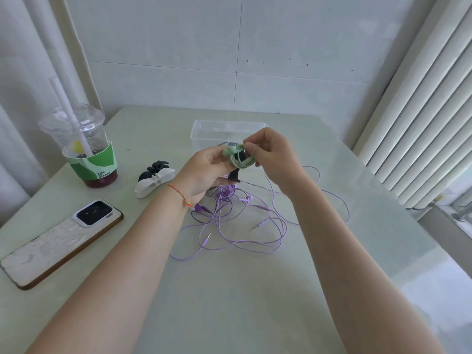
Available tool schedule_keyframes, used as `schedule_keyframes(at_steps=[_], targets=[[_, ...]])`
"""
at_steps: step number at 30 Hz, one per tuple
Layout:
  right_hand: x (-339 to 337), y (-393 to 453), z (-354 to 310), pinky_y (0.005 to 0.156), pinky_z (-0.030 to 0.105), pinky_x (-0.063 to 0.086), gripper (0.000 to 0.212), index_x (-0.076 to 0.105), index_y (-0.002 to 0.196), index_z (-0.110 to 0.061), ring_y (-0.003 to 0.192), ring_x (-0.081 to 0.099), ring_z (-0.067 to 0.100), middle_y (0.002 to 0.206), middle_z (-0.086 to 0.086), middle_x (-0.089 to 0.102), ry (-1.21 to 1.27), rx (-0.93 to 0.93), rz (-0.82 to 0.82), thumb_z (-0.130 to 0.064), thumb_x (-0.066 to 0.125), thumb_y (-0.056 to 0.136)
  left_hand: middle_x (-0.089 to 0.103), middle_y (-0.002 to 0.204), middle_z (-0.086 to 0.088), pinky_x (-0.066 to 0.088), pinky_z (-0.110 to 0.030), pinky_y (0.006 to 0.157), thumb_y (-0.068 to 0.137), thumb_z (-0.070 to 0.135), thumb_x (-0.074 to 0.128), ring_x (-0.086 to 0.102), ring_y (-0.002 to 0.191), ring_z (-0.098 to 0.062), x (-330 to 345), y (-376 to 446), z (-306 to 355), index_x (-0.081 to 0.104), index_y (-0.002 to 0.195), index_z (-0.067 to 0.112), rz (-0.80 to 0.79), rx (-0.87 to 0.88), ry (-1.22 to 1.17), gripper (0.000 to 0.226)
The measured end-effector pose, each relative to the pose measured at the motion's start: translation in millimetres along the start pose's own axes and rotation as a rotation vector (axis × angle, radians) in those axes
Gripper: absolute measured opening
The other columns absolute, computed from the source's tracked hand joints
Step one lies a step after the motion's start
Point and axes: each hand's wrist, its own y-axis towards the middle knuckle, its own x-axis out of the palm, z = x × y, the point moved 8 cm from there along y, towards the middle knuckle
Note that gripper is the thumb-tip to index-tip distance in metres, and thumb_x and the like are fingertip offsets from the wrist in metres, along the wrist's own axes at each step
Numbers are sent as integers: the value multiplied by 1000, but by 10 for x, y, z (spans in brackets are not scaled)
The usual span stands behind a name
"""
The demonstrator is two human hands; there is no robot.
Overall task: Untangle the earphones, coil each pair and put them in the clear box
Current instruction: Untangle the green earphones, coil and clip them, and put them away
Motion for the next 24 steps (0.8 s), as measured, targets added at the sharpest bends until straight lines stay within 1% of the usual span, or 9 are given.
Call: schedule_keyframes(at_steps=[3,7,10,13,14,16,18,21,24], targets=[[33,-14,-27,54,17,43,11,58,85,-11,54,52,-1,79,-1,66,-11,-15,-9,-3,61,92,70,97,-4,60,-30,68,90,-1,60,68,83,-10,-14,-7,44,66,109,13,7,32,-30,25],[58,-15,-47,56,13,43,17,57,81,-16,55,55,-4,81,-1,67,-32,-41,-1,-3,61,91,70,94,-7,60,-31,65,87,-2,63,67,81,-17,-35,-20,44,68,106,13,33,35,-7,24],[54,7,-28,62,18,45,20,57,80,-23,63,57,0,83,-4,67,-76,-53,18,-7,62,91,66,92,-16,60,-31,63,87,0,65,62,77,-25,-32,-19,34,68,106,9,37,24,-13,21],[68,4,-11,66,25,48,17,57,82,-25,69,58,7,82,-6,66,-133,-60,27,-11,61,91,67,94,-16,60,-32,65,87,3,65,65,76,-24,-25,-11,15,66,108,6,28,10,-11,21],[75,-4,-13,67,22,48,14,57,84,-23,70,58,5,83,-6,66,-156,-62,24,-12,61,92,67,95,-15,61,-33,65,88,3,65,65,77,-23,-20,-10,10,65,109,6,27,5,-5,22],[91,-27,-21,63,11,44,7,58,89,-17,66,55,-4,82,-7,65,-190,-67,17,-12,60,93,64,95,-14,61,-36,66,89,4,64,63,76,-21,5,-8,-2,63,112,7,19,-2,4,23],[93,-40,-25,60,7,41,3,59,91,-13,63,53,-7,81,-8,64,-209,-69,18,-11,60,94,62,95,-12,61,-36,66,91,3,63,60,76,-18,24,-7,-7,61,114,7,8,-4,0,24],[82,-36,-36,59,12,42,4,58,90,-13,61,52,1,78,-3,63,-214,-71,33,-13,60,93,63,95,-11,62,-37,69,91,1,62,61,74,-17,3,-3,10,63,112,7,38,12,-5,22],[69,-27,-43,57,20,41,5,59,89,-14,59,48,10,69,-1,58,-230,-67,43,-15,61,93,67,87,-11,61,-34,63,88,-5,62,64,69,-18,-47,-12,25,65,107,3,98,28,-35,20]])
